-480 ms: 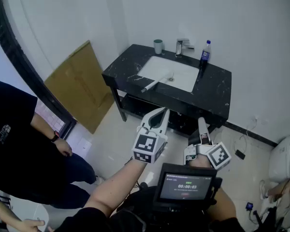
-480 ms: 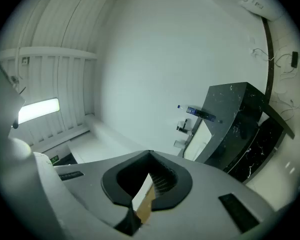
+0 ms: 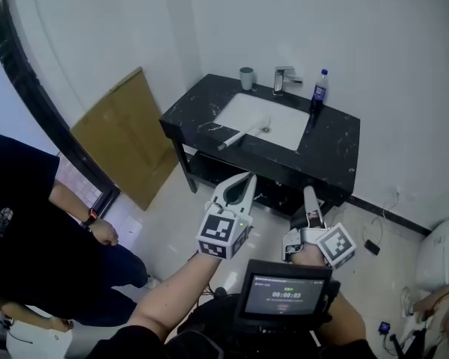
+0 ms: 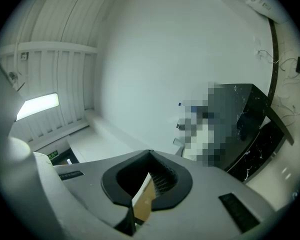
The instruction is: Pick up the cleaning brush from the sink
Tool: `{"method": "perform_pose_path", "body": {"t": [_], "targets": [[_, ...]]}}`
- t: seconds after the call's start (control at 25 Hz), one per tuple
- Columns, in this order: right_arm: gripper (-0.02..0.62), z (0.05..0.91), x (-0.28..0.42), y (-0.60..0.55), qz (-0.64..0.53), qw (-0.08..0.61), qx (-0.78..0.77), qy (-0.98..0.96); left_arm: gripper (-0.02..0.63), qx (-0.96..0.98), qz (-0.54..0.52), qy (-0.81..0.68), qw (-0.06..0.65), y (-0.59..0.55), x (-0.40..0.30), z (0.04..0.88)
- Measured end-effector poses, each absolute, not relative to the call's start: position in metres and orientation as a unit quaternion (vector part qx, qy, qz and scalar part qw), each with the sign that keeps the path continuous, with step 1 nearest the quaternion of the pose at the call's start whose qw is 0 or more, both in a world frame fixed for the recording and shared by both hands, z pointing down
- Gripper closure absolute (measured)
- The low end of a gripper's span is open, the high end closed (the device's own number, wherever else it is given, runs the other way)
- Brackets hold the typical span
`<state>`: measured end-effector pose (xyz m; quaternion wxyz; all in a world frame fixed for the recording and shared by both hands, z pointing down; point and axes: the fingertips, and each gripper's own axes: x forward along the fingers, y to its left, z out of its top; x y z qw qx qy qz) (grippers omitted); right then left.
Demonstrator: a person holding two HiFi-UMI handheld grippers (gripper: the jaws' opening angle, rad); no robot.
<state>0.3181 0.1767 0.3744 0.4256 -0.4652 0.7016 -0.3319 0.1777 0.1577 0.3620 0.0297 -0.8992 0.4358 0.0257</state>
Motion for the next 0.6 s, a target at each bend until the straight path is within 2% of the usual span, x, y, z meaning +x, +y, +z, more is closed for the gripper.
{"method": "perform_pose_path", "body": {"t": [0.2, 0.32, 0.6], "targets": [[0.584, 0.364, 0.307, 0.154, -0.322, 0.390, -0.456, 0.732, 0.597, -0.891, 0.028, 0.452, 0.023, 0.145, 0.158, 0.355], [0.584, 0.376, 0.300, 0.129, -0.317, 0.330, -0.512, 0.727, 0.597, -0.888, 0.032, 0.458, 0.023, 0.122, 0.132, 0.350], [0.584, 0.367, 0.215, 0.043, -0.309, 0.304, -0.530, 0.729, 0.597, -0.896, 0.031, 0.442, 0.039, 0.039, 0.043, 0.330]]}}
